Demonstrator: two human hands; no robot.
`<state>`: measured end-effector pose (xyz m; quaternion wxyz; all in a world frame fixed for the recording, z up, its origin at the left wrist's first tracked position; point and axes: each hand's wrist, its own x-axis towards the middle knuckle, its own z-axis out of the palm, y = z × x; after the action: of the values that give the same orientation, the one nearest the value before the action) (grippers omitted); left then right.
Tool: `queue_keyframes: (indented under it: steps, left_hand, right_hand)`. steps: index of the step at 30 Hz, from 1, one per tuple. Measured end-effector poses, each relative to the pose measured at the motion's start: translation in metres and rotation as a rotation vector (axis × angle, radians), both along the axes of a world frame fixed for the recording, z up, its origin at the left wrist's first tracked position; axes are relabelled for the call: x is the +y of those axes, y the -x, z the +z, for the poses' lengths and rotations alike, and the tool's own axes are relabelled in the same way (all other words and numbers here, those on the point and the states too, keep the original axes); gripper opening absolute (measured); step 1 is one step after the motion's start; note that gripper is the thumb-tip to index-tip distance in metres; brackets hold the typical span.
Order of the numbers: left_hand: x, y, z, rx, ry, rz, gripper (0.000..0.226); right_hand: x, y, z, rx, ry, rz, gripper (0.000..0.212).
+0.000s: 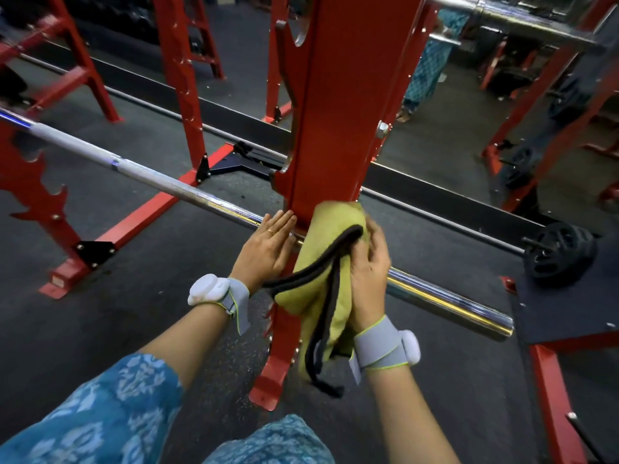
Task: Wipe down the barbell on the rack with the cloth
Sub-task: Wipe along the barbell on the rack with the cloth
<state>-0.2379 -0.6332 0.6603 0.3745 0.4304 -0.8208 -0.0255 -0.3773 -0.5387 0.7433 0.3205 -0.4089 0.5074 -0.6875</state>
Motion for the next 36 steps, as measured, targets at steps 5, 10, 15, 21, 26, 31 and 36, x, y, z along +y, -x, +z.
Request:
queue_keyframes:
  steps: [5, 10, 15, 21, 26, 31, 36]
  left_hand:
    - [0.002, 0.009, 0.001, 0.072, -0.088, -0.007, 0.048]
    - [0.003, 0.015, -0.007, 0.148, -0.126, 0.031, 0.045]
    - [0.003, 0.017, -0.008, 0.186, -0.125, 0.061, 0.044]
    - [0.005, 0.021, -0.010, 0.231, -0.129, 0.082, 0.044]
    - [0.002, 0.018, -0.012, 0.201, -0.097, 0.067, 0.042]
    - [0.003, 0.018, -0.011, 0.202, -0.098, 0.063, 0.042]
    - [0.003, 0.017, -0.010, 0.214, -0.108, 0.057, 0.041]
  right_hand:
    - [-0.022, 0.001, -0.003, 1.210, -0.143, -0.174, 0.040]
    - [-0.029, -0.011, -0.026, 1.597, -0.436, -0.127, 0.040]
    - [-0.019, 0.028, -0.024, 1.492, -0.672, -0.310, 0.030]
    - [-0.019, 0.046, -0.019, 1.476, -0.759, -0.309, 0.029]
    - [-0.032, 0.001, -0.021, 1.583, -0.611, -0.162, 0.045]
    - [-0.028, 0.004, -0.027, 1.595, -0.475, -0.254, 0.036]
    - [-0.014, 0.041, -0.036, 1.476, -0.455, -0.325, 0.039]
